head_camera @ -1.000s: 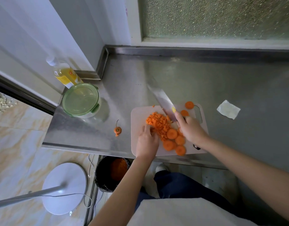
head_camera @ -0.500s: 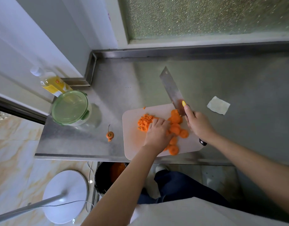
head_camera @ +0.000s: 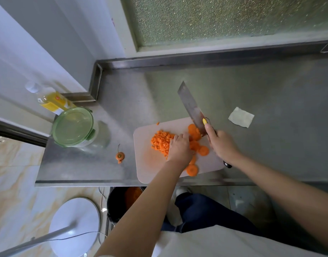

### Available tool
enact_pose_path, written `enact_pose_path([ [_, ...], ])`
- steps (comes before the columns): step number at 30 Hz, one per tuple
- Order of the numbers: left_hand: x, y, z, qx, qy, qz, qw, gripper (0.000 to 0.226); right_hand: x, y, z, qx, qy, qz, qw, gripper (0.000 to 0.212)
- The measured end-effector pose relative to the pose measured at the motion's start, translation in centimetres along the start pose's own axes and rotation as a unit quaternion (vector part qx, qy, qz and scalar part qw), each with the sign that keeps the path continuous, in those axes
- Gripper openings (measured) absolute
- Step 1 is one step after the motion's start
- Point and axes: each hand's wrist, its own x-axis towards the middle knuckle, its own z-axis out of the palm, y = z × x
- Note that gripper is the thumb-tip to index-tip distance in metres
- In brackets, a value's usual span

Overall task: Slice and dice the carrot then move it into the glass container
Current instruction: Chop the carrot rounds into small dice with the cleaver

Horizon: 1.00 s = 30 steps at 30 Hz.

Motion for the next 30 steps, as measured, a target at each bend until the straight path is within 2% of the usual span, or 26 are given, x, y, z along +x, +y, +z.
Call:
enact_pose_path([
  [5, -0.4, -0.4, 0.2, 0.005, 0.017, 0.036, 0.999, 0.023, -0.5, -0.2, 0.1, -0.008, -0.006, -0.010, 1.000, 0.061],
  [10, -1.7, -1.2, -0.3, -0.101, 0.144, 0.042, 0.984, 0.013, -0.9, -0.5, 0.3, 0.011, -0.008, -0.016, 1.000, 0.061],
  [15, -4.0, -4.8, -1.7, -0.191, 0.256, -0.023, 0.947, 0.017, -1.4, -0.7, 2.1, 0.059, -0.037, -0.007, 0.998, 0.060],
  [18, -5.6, -7.6, -2.0, -0.207, 0.290, -0.096, 0.929, 0.018, -2.7, -1.3, 3.9, 0.067, -0.093, -0.025, 0.993, 0.056],
  [21, -6.8, -9.4, -1.9, -0.211, 0.305, -0.157, 0.915, 0.017, -4.4, -1.9, 6.0, 0.068, -0.151, -0.035, 0.986, 0.052],
  [24, -7.6, -10.3, -1.7, -0.209, 0.305, -0.197, 0.908, 0.016, -5.3, -2.7, 7.9, 0.008, -0.184, -0.058, 0.981, 0.051],
  [27, -8.1, -11.1, -1.1, -0.211, 0.285, -0.202, 0.913, 0.015, -5.5, -3.2, 8.9, -0.072, -0.227, -0.044, 0.970, 0.059],
  [30, -8.4, -11.3, -0.9, -0.226, 0.262, -0.206, 0.915, 0.018, -5.3, -3.1, 9.5, -0.094, -0.221, -0.039, 0.970, 0.062],
])
